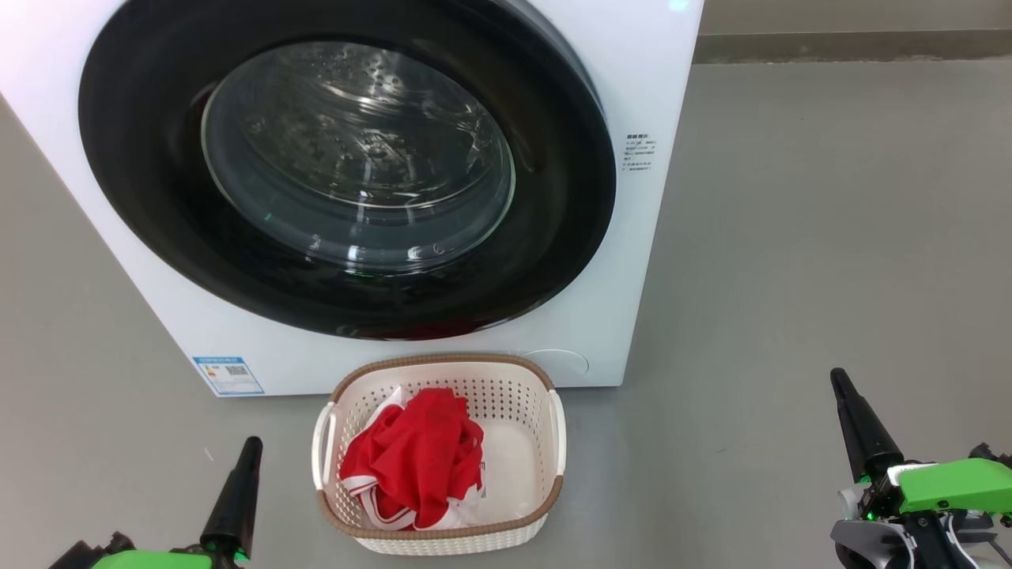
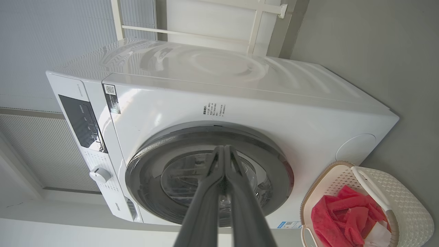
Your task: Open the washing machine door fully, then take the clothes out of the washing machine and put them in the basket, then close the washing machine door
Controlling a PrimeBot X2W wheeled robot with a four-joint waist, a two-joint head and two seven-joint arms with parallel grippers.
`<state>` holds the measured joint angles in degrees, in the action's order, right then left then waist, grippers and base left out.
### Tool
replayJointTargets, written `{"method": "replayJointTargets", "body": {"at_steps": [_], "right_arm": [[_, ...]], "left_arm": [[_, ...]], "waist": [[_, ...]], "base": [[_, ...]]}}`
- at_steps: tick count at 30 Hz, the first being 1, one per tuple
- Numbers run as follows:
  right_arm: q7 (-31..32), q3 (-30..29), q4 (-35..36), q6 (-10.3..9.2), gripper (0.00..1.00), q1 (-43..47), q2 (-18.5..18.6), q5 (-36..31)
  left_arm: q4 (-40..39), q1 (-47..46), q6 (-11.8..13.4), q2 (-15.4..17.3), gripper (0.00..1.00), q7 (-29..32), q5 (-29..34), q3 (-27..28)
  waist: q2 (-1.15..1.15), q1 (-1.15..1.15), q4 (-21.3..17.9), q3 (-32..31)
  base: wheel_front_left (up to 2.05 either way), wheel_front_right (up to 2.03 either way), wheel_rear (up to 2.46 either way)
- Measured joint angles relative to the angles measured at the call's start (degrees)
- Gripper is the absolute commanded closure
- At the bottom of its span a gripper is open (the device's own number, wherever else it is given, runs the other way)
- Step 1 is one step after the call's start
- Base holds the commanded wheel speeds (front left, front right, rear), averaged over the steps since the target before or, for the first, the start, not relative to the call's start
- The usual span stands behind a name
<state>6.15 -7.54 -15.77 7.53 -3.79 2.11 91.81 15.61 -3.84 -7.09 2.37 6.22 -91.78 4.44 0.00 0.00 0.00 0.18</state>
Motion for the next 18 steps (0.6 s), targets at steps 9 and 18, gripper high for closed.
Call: {"method": "replayJointTargets", "body": {"at_steps": [9,18], "right_arm": [[0.0,0.0,0.0,0.0,1.0,0.0,0.0,0.0],[0.0,0.0,0.0,0.0,1.0,0.0,0.0,0.0]], "left_arm": [[0.0,0.0,0.0,0.0,1.0,0.0,0.0,0.0],[0.0,0.0,0.0,0.0,1.0,0.0,0.0,0.0]], "waist": [[0.0,0.0,0.0,0.0],[0.0,0.0,0.0,0.0]], "base": [[0.0,0.0,0.0],[0.0,0.0,0.0]]}}
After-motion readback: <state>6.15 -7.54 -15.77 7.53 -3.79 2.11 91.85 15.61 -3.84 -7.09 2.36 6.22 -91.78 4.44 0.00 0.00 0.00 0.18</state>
